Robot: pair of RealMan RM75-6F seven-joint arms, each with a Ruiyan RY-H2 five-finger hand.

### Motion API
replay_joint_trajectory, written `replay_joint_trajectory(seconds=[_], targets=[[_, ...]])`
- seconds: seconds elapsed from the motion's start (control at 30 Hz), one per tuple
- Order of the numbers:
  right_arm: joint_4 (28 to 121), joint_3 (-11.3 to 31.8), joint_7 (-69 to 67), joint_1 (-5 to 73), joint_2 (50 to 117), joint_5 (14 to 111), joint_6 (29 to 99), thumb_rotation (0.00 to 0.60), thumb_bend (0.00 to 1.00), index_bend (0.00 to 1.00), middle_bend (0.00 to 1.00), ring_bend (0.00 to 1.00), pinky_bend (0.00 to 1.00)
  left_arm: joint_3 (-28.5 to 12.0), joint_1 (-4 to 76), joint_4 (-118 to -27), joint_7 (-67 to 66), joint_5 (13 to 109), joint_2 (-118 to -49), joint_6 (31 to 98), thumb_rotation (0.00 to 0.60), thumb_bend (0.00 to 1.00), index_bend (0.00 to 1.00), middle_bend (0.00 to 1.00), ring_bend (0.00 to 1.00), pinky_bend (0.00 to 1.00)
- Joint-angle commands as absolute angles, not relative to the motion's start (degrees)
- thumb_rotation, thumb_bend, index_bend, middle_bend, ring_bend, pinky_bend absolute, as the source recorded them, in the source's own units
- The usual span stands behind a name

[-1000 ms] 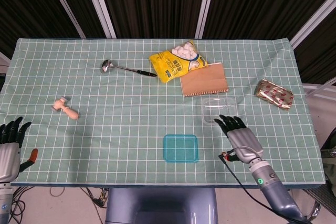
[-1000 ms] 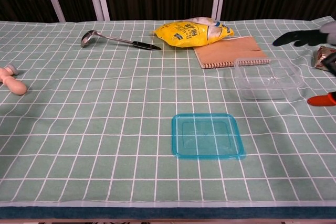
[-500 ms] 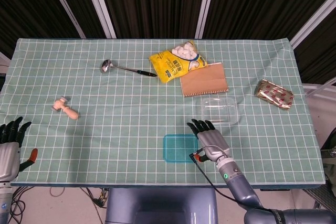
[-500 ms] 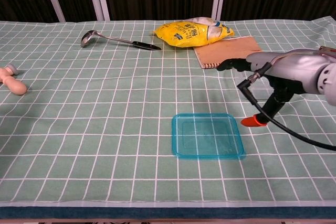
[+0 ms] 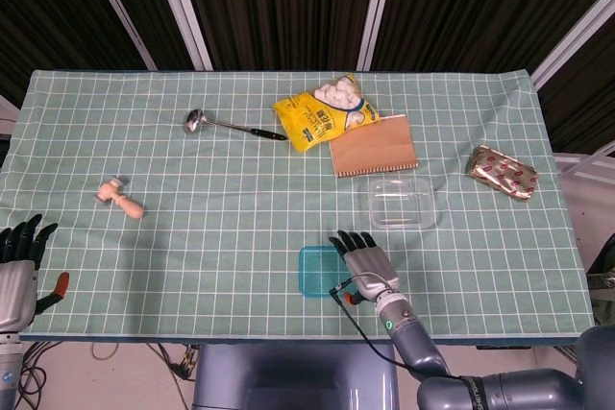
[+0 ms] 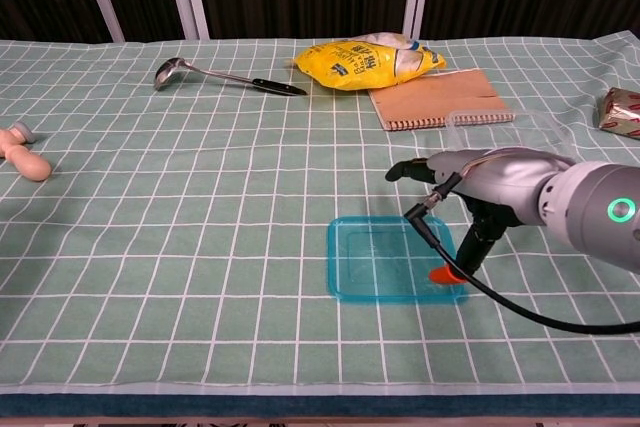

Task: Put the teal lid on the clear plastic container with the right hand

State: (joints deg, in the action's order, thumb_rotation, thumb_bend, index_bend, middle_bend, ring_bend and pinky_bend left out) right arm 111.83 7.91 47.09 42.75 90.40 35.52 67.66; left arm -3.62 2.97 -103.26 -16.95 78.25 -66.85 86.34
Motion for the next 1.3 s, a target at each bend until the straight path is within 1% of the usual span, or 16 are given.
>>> replay_joint_trajectory(seconds=[0.03,0.27,0.53,1.0,1.3], targets=[[111.20,7.19,47.31,42.93,91.33,35.68,68.40,0.600,0.25,0.00,0.00,0.00,0.00,-3.60,2.99,-103.26,-16.90,78.20,-66.83,86.26,0.600,0.36,0.13,0.00,0.00,0.00],[110.28,6.56,47.19,43.25,93.35,35.33,69.64,0.600,0.24,0.00,0.00,0.00,0.00,-3.52,3.06,-103.30,-17.00,78.14,-66.85,86.10,0.600,0.36,0.13,0.00,0.00,0.00],[108.24,7.07,47.67,44.08,95.93,31.84,70.41,0.600,0.24,0.00,0.00,0.00,0.00,-3.51,3.09,-103.27,-16.95,78.01,-66.83,86.02,0.600,0.36,0.13,0.00,0.00,0.00],[105.84,8.08,47.37,45.08,98.81,30.44,71.14,0.600,0.24,0.00,0.00,0.00,0.00,-3.52,3.12,-103.28,-16.86,77.87,-66.80,86.01,0.600,0.36,0.13,0.00,0.00,0.00],[105.57,8.86,48.52,45.89,100.24,29.32,72.47,0.600,0.24,0.07,0.00,0.00,0.00,-3.49,3.14,-103.37,-16.71,77.79,-66.72,85.94,0.600,0.36,0.13,0.00,0.00,0.00]])
